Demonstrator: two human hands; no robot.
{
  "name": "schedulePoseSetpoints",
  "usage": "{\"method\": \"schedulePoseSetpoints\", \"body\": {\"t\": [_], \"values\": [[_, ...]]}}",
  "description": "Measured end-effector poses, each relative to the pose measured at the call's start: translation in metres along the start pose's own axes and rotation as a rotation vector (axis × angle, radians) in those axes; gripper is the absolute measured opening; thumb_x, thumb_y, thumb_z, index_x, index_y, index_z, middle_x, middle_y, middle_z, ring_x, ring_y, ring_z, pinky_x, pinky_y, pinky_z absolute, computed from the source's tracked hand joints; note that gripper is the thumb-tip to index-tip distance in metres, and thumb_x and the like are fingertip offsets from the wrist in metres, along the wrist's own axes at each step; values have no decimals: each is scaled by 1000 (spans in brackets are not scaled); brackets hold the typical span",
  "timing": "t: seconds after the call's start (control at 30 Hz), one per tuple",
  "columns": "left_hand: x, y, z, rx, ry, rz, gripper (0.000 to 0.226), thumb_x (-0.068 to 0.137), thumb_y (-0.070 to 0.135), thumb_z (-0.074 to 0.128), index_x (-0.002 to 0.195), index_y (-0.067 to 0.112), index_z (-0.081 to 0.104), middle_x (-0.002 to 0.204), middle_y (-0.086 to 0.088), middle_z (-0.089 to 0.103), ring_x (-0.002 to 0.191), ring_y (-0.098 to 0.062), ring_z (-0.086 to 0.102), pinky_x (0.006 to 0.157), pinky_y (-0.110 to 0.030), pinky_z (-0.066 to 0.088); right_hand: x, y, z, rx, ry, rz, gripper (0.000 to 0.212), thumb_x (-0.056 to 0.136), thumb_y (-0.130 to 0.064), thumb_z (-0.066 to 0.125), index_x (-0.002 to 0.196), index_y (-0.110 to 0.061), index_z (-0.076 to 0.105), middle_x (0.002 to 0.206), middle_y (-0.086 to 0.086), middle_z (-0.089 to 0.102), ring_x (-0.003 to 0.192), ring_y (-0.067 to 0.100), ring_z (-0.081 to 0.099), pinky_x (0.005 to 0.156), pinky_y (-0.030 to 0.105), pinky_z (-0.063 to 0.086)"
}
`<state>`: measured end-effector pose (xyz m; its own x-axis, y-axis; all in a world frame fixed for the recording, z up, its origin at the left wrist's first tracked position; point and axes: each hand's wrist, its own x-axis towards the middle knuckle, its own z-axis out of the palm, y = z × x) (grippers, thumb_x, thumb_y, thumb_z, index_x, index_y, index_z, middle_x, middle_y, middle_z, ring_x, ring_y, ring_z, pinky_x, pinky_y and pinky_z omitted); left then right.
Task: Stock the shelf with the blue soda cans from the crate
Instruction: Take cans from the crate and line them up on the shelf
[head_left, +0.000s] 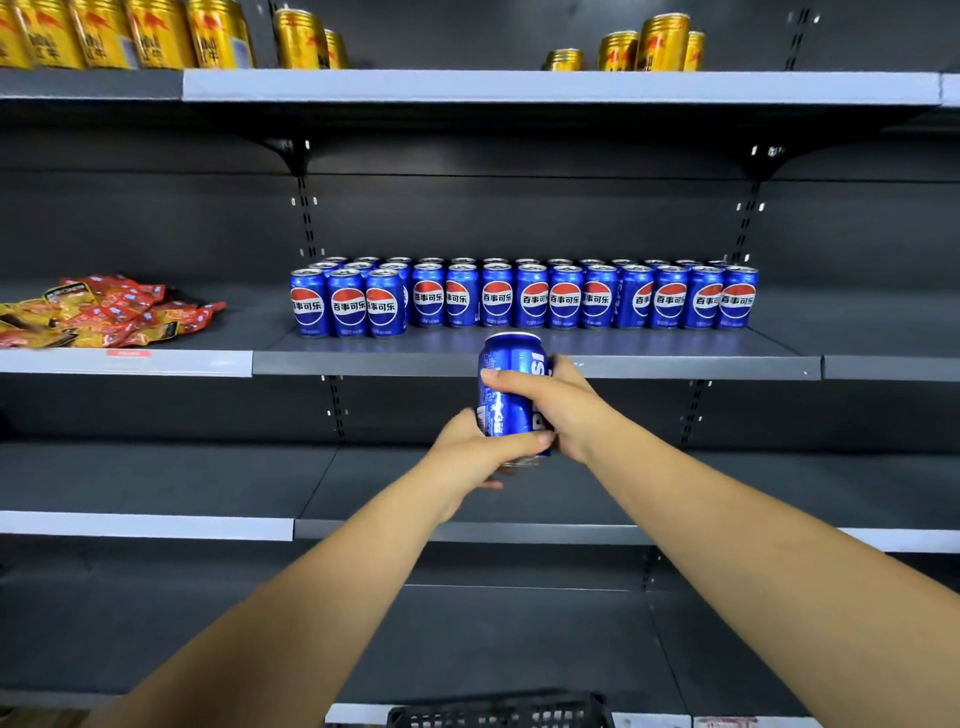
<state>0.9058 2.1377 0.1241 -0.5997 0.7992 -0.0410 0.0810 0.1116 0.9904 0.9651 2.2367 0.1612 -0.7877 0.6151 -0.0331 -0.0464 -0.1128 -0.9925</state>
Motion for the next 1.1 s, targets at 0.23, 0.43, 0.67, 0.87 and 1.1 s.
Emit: {"method": "schedulePoseSetpoints", "body": {"t": [0.23,0.43,0.67,0.87,1.1], "values": [[-4,1,-11,-289,-106,36,68,37,21,74,103,7,63,81,-8,70,70,-20,65,66,-31,52,1,-7,-2,43,-86,-9,49,76,-18,75,116,-14,46,101,7,68,85,23,67,82,40,55],[-14,6,-19,-371,-206,-24,36,59,9,60,95,7,62,77,-12,70,70,-27,64,74,-37,52,0,-10,1,48,-126,8,56,74,-15,77,123,-10,50,98,11,70,84,26,68,79,41,56],[-8,7,1,-151,-27,14,81,48,31,80,122,16,49,107,-3,70,88,-16,67,68,-31,48,1,-12,7,-91,-35,-78,51,69,-14,82,108,-16,50,101,7,67,86,22,68,78,40,58],[-13,17,-11,-250,-85,64,74,37,22,75,108,8,59,78,-2,71,65,-15,64,55,-25,45,-2,-21,-1,47,-167,-68,56,72,-14,77,122,-12,52,98,4,69,86,21,68,80,36,56],[-15,22,-18,-296,-55,58,94,40,19,78,126,11,38,95,-6,68,72,-20,68,62,-34,53,-5,-29,7,174,-93,-67,34,76,-10,75,99,-13,50,90,6,67,78,20,66,79,39,55]]}}
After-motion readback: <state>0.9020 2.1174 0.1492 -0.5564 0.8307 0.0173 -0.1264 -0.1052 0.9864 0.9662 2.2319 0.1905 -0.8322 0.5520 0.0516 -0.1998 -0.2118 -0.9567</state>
